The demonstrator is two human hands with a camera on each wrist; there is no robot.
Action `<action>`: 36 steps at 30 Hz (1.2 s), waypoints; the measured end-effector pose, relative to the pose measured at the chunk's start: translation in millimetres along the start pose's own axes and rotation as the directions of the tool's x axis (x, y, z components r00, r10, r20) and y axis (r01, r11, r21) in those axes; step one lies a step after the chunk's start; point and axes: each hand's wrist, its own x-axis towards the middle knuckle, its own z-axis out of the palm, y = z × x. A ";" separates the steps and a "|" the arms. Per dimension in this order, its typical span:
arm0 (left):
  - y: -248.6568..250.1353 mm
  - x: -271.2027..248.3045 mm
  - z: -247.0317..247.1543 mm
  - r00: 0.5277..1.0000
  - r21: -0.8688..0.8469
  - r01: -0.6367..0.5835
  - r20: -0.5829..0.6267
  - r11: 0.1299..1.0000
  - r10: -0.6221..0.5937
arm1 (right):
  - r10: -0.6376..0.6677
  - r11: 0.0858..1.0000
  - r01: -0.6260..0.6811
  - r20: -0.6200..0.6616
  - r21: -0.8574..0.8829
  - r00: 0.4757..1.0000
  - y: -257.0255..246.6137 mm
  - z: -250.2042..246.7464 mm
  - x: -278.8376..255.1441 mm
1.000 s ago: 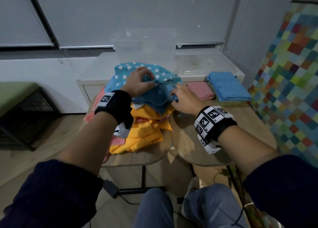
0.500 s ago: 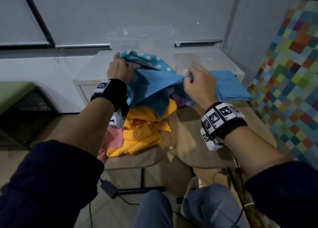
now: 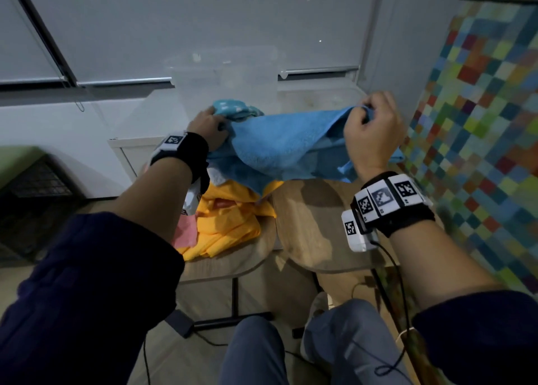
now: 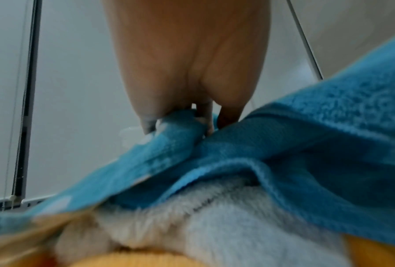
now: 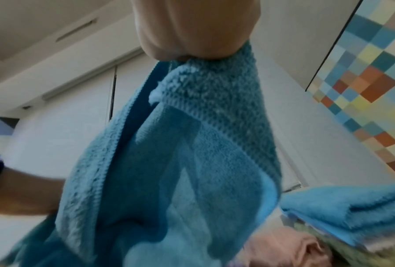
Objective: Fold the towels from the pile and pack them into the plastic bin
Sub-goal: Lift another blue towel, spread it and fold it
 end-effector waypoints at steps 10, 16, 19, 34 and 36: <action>-3.6 -22.2 -1.5 0.972 0.125 0.233 -0.074 0.964 -0.225 | -0.005 0.992 0.053 -0.388 0.112 0.922 -22.9 -70.2 62.3; 61.8 -37.6 -5.4 0.966 0.010 -0.032 -0.256 0.999 0.033 | -0.100 0.992 0.108 0.116 -0.071 0.988 -23.7 -74.6 50.4; 124.3 -59.9 -9.2 0.944 -0.503 -0.315 -0.254 0.805 0.211 | -0.094 0.983 0.162 0.535 -0.082 0.839 -26.2 -66.2 39.6; 166.6 -91.2 20.9 0.982 -0.126 -0.165 0.070 0.978 0.174 | 0.079 0.915 0.285 0.821 -0.284 0.565 -4.1 -113.5 49.2; 143.0 -92.0 27.7 0.992 -0.110 -0.093 0.078 0.990 0.102 | 0.165 0.849 0.343 0.820 -0.401 0.548 17.6 -119.8 44.8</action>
